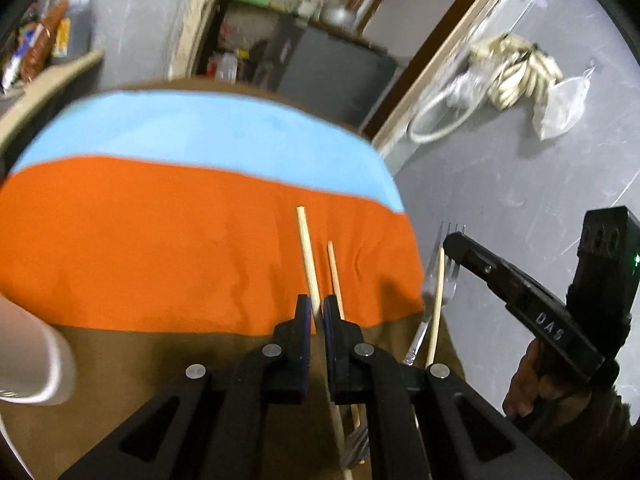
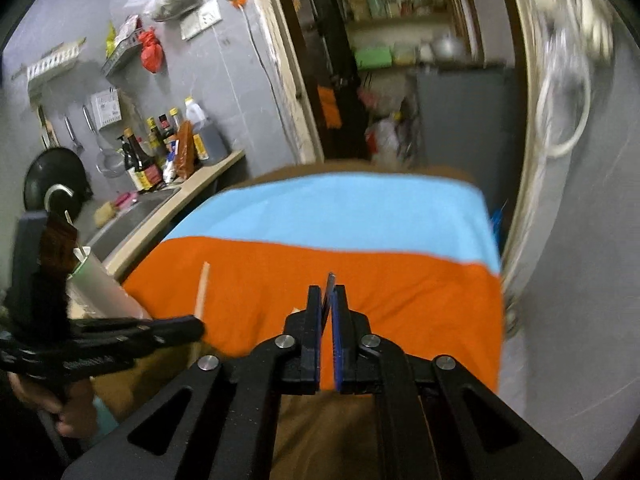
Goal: Organize utensils
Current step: 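Lift and carry the chopstick and fork with both tools over the basket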
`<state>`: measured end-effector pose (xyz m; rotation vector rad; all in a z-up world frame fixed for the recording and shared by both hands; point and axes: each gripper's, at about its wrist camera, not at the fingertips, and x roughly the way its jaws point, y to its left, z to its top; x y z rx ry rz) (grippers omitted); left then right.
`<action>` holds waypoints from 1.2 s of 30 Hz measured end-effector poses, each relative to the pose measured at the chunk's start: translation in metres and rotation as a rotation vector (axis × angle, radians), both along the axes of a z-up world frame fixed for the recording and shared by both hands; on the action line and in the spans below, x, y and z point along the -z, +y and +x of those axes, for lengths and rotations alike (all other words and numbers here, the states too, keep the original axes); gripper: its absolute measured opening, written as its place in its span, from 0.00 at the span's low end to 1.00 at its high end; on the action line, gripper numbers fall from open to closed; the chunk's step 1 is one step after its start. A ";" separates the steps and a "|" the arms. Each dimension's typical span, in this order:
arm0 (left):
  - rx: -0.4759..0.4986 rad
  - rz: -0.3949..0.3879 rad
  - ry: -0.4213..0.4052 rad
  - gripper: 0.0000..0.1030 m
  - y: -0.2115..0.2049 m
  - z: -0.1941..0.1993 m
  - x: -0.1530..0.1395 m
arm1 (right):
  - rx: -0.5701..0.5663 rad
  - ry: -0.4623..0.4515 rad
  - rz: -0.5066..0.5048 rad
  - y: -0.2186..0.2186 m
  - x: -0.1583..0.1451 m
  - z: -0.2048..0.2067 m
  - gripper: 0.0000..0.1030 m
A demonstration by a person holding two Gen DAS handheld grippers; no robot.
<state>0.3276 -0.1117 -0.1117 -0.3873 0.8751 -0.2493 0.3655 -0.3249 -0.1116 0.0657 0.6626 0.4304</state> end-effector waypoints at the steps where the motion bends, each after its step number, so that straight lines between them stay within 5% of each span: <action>1: -0.008 0.002 -0.031 0.05 0.004 -0.006 -0.008 | 0.009 -0.019 -0.021 0.004 -0.007 -0.002 0.02; 10: -0.047 0.014 -0.177 0.05 0.035 -0.034 -0.057 | 0.075 -0.214 -0.158 0.038 -0.075 -0.035 0.02; 18: -0.094 -0.017 -0.292 0.05 0.087 -0.067 -0.108 | 0.147 -0.357 -0.184 0.068 -0.139 -0.067 0.02; 26: -0.183 -0.089 -0.384 0.05 0.154 -0.093 -0.148 | 0.138 -0.433 -0.159 0.116 -0.188 -0.095 0.02; 36: -0.336 -0.029 -0.488 0.05 0.240 -0.119 -0.177 | 0.083 -0.518 -0.060 0.173 -0.232 -0.130 0.02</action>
